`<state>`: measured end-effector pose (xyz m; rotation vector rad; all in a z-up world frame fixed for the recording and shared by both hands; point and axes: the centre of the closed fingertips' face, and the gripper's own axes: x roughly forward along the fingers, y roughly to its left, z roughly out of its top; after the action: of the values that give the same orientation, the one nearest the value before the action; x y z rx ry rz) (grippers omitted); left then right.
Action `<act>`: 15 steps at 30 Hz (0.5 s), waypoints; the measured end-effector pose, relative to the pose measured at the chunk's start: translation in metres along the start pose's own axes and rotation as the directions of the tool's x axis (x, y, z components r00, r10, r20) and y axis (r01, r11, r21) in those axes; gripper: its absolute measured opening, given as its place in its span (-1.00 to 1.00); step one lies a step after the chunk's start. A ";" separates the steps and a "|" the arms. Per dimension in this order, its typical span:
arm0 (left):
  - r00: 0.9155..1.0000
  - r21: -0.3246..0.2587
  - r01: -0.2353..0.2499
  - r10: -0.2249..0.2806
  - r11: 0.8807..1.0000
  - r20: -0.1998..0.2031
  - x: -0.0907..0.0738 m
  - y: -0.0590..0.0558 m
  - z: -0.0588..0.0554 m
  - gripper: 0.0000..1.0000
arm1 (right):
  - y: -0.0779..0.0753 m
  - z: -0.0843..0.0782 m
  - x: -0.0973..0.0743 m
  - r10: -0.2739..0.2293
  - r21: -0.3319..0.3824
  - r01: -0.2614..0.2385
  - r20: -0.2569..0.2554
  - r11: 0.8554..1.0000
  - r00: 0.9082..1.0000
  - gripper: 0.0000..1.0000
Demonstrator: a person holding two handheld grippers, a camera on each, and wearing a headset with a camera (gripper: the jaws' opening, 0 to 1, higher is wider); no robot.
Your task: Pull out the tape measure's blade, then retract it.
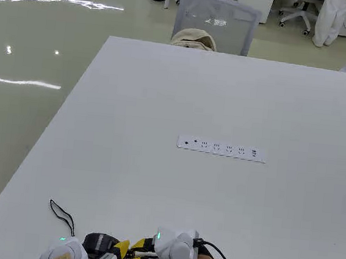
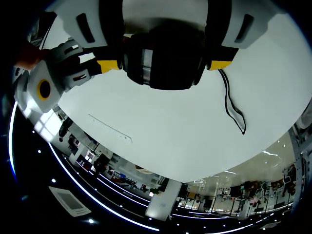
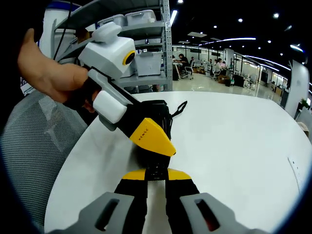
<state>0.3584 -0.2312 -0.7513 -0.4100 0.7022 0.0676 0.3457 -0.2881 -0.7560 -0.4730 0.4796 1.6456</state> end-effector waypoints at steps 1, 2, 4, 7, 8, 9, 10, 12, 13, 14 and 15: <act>1.000 -0.003 0.000 0.000 1.000 0.001 0.000 0.000 0.000 0.30 | 0.000 0.000 0.001 0.000 -0.001 0.000 0.001 1.000 1.000 -0.77; 1.000 -0.004 0.001 -0.001 1.000 0.001 0.000 0.000 0.000 0.30 | 0.000 0.001 0.001 0.000 -0.001 0.000 0.001 1.000 1.000 -0.77; 1.000 -0.007 0.002 -0.002 1.000 0.002 0.000 0.000 0.000 0.30 | 0.000 0.002 0.001 0.000 0.002 0.000 0.002 1.000 1.000 -0.77; 1.000 -0.007 0.003 -0.003 1.000 0.001 0.000 0.000 0.000 0.30 | 0.000 0.002 0.003 0.000 0.003 0.000 0.003 1.000 1.000 -0.77; 1.000 -0.006 0.003 -0.003 1.000 0.001 0.000 0.000 0.000 0.30 | 0.000 0.002 0.004 0.000 0.005 0.000 0.002 1.000 1.000 -0.77; 1.000 -0.004 0.003 -0.003 1.000 0.000 0.000 0.000 0.000 0.30 | 0.001 0.002 0.004 0.001 0.006 -0.001 0.001 1.000 1.000 -0.77; 1.000 -0.004 0.003 -0.003 1.000 0.000 0.000 0.000 0.000 0.30 | 0.001 0.003 0.004 0.000 0.006 0.000 0.002 1.000 1.000 -0.77; 1.000 -0.003 0.001 -0.001 1.000 0.001 0.000 0.000 0.000 0.30 | 0.001 0.003 0.005 -0.001 0.008 0.001 0.000 1.000 1.000 -0.77; 1.000 -0.005 0.000 0.000 1.000 0.002 0.000 0.000 0.000 0.30 | 0.001 0.003 0.005 -0.001 0.010 0.001 0.001 1.000 1.000 -0.77; 1.000 -0.005 0.000 0.000 1.000 0.003 0.000 0.000 0.000 0.30 | 0.000 0.002 0.005 -0.002 0.008 0.002 -0.001 1.000 1.000 -0.77; 1.000 -0.005 0.000 0.000 1.000 0.003 0.000 0.001 0.000 0.30 | 0.000 0.002 0.005 -0.005 0.010 0.005 -0.002 1.000 1.000 -0.77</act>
<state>0.3585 -0.2304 -0.7515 -0.4148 0.6988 0.0699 0.3447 -0.2826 -0.7571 -0.4678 0.4880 1.6375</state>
